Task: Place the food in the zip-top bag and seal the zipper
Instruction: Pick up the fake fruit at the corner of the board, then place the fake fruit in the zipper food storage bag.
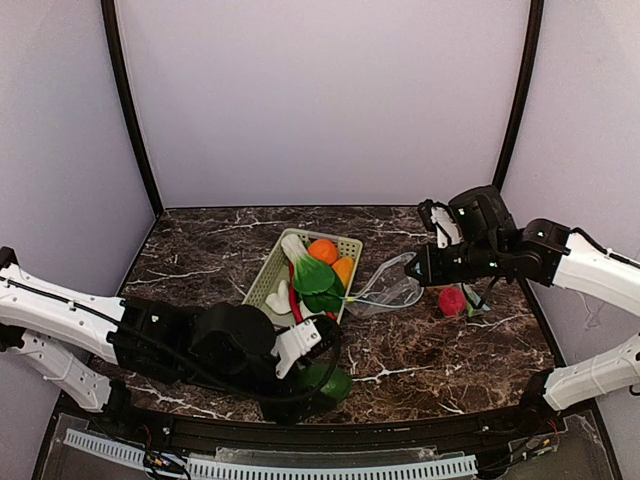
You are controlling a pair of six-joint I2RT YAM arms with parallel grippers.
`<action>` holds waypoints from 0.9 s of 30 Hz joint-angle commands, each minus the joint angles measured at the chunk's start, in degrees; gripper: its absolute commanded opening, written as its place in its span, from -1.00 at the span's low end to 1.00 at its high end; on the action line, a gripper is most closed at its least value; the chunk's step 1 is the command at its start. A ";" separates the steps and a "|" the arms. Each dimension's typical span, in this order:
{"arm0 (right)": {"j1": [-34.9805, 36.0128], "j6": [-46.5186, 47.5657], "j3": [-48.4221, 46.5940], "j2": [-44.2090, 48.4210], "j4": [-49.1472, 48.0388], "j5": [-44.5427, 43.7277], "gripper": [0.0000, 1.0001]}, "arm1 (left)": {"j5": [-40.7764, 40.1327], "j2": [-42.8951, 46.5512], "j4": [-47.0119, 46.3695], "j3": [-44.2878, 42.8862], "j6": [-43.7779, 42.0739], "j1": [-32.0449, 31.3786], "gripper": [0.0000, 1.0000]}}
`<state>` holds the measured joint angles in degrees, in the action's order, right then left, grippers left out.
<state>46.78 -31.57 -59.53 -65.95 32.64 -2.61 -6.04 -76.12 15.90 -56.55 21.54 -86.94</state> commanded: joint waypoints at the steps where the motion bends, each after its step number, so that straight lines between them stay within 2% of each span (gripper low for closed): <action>1: 1.48 -0.22 -0.20 -1.63 0.38 -0.86 -1.00 | -6.56 2.12 -0.68 -4.52 -5.66 4.85 0.34; 4: 3.48 -1.42 -1.20 -2.88 1.40 -3.66 -1.00 | -9.84 -1.48 -1.06 -9.53 -6.83 8.17 0.32; 9: 6.65 -3.02 -3.60 -5.70 2.38 -6.24 -1.00 | -9.70 -8.74 1.18 -18.42 -8.43 11.57 0.32; 14: 8.11 -4.29 -5.18 -8.19 2.49 -6.33 -1.00 | -4.56 -15.33 6.01 -26.19 -8.86 13.72 0.29; 18: 8.49 -4.37 -5.25 -9.08 0.91 -4.81 -1.00 | -1.45 -18.36 8.84 -27.62 -7.26 15.24 0.25; 27: 8.50 -3.51 -3.89 -9.47 -2.84 -0.31 -1.00 | -3.78 -23.12 14.53 -30.77 -8.21 16.96 0.24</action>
<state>54.76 -35.09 -63.31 -75.33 33.87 -5.74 -9.67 -97.65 26.02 -84.03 13.91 -70.87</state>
